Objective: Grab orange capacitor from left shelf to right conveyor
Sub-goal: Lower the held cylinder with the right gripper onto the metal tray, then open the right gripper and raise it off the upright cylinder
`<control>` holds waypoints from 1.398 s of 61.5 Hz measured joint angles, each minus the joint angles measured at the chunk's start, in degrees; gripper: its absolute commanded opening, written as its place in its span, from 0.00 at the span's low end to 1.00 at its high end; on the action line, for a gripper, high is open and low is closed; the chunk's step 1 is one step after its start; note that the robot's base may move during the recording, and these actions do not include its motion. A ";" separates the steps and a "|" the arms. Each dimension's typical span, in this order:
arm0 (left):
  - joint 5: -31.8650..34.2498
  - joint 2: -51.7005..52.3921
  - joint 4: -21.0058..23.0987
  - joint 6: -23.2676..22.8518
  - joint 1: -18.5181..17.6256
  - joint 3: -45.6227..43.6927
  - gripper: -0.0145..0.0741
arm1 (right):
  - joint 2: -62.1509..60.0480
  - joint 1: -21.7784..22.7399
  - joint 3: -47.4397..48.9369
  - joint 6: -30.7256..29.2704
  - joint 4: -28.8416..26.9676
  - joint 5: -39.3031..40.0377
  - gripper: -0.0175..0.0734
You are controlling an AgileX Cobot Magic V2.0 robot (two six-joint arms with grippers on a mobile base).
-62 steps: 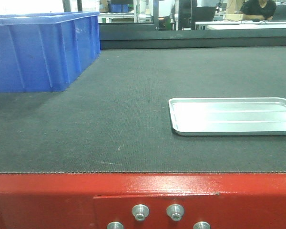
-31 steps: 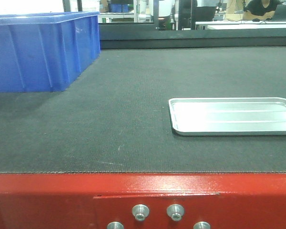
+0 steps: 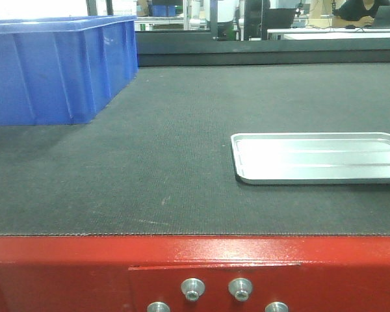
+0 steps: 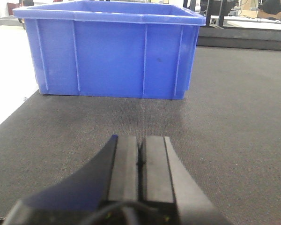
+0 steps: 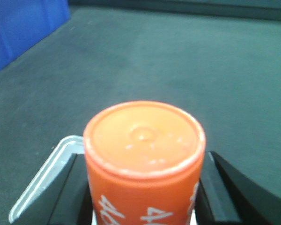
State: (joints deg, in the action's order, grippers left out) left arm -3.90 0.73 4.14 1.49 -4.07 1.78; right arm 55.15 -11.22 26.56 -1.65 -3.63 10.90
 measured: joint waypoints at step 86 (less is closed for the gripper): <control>0.00 0.00 0.00 0.00 0.00 0.00 0.02 | 45.96 -0.62 -0.64 1.65 4.17 47.95 0.88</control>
State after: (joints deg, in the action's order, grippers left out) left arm -3.90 0.73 4.14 1.49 -4.07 1.78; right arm 101.11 -11.83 25.92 0.00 0.54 58.85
